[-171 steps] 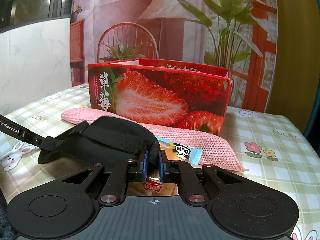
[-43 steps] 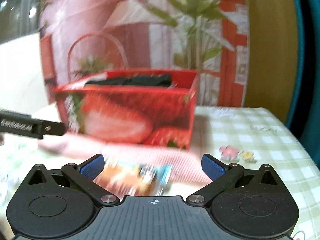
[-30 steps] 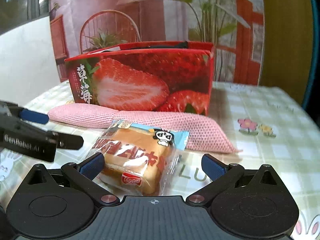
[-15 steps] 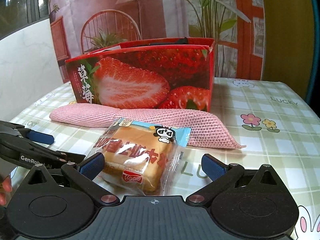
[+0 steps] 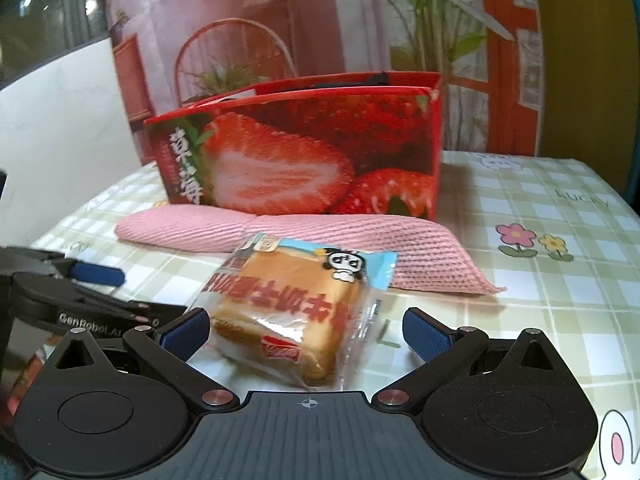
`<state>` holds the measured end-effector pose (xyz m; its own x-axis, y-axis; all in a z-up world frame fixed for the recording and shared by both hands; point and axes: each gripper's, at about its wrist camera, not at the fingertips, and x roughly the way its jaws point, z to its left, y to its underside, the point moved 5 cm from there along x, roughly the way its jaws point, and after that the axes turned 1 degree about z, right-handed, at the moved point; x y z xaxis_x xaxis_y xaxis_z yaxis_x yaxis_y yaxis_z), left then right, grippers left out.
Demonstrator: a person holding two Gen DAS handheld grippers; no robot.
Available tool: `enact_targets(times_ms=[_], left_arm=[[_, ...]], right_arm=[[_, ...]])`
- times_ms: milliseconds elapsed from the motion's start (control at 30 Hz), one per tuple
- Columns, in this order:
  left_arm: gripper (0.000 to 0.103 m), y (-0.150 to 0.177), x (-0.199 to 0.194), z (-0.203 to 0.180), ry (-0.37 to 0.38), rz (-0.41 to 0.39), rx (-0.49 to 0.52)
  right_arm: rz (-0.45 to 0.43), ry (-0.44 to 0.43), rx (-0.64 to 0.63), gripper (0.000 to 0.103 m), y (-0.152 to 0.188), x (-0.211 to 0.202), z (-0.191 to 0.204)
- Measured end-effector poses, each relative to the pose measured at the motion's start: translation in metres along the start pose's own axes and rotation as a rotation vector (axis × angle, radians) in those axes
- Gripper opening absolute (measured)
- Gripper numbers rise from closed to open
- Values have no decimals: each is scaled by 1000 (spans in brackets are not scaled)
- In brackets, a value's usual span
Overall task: Organize soft objects
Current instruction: 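Withdraw both grippers and move down to the wrapped bread snack, then close the left gripper on the bread snack while the right gripper closes on it too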
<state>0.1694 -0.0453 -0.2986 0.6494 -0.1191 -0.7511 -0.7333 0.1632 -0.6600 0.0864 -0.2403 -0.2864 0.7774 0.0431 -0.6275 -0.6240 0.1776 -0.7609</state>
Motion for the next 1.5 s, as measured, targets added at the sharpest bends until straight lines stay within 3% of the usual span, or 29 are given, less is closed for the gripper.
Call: enact_targets(times_ms=[200, 367, 567, 700, 833, 933, 1033, 1133, 1333, 1500], left_arm=[[103, -1, -1, 0, 1, 6, 2], [103, -4, 1, 2, 6, 23, 9], [103, -11, 2, 10, 80, 79, 60], [86, -22, -11, 26, 201, 59, -81], [85, -40, -30, 16, 263, -22, -27], [81, -49, -38, 2, 322, -39, -5], [75, -49, -32, -10, 383, -8, -8], [60, -46, -17, -16, 448, 48, -51], [49, -41, -9, -15, 472, 38, -109], [49, -30, -10, -18, 496, 36, -133]], right_arm=[[21, -15, -41, 86, 2, 3, 7], [19, -34, -41, 81, 3, 4, 7], [13, -49, -57, 74, 4, 4, 9], [13, -58, -68, 71, 4, 4, 11], [15, -65, -89, 68, 5, 5, 15], [17, -73, -119, 64, 6, 5, 20], [20, -90, -145, 60, 7, 6, 24], [23, -99, -161, 57, 7, 6, 27], [21, -88, -146, 55, 7, 7, 25], [34, -51, -142, 57, 6, 11, 22]])
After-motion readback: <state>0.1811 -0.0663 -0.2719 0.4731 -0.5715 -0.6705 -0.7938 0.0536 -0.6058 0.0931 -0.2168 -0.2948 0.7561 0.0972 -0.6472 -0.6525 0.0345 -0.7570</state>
